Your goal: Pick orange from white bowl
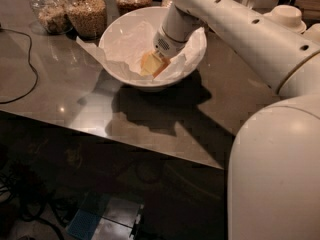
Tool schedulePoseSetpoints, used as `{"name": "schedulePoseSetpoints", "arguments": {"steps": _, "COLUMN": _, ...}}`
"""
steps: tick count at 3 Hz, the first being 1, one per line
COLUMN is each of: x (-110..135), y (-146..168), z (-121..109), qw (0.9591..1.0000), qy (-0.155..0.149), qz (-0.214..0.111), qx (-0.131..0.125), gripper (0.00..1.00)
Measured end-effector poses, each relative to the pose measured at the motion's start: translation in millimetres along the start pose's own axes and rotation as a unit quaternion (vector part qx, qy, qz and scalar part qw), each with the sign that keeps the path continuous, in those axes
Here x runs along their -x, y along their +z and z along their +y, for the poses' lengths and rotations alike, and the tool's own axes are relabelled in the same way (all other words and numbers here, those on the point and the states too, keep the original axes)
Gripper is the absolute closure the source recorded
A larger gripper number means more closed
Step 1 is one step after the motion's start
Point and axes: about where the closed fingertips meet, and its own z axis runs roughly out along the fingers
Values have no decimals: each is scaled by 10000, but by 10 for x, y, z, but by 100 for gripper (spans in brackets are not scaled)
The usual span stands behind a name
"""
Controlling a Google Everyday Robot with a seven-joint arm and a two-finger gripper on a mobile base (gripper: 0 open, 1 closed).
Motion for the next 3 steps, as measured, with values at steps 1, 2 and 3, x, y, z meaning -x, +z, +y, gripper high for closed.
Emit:
{"name": "schedulePoseSetpoints", "arguments": {"steps": 1, "x": -24, "y": -25, "z": 0, "qw": 10000, "qy": 32, "qz": 31, "qx": -13, "gripper": 55}}
{"name": "schedulePoseSetpoints", "arguments": {"steps": 2, "x": -66, "y": -280, "z": 34, "qw": 9993, "qy": 68, "qz": -195, "qx": -322, "gripper": 78}}
{"name": "schedulePoseSetpoints", "arguments": {"steps": 3, "x": -16, "y": -845, "z": 190, "qw": 9924, "qy": -157, "qz": -898, "qx": -823, "gripper": 99}}
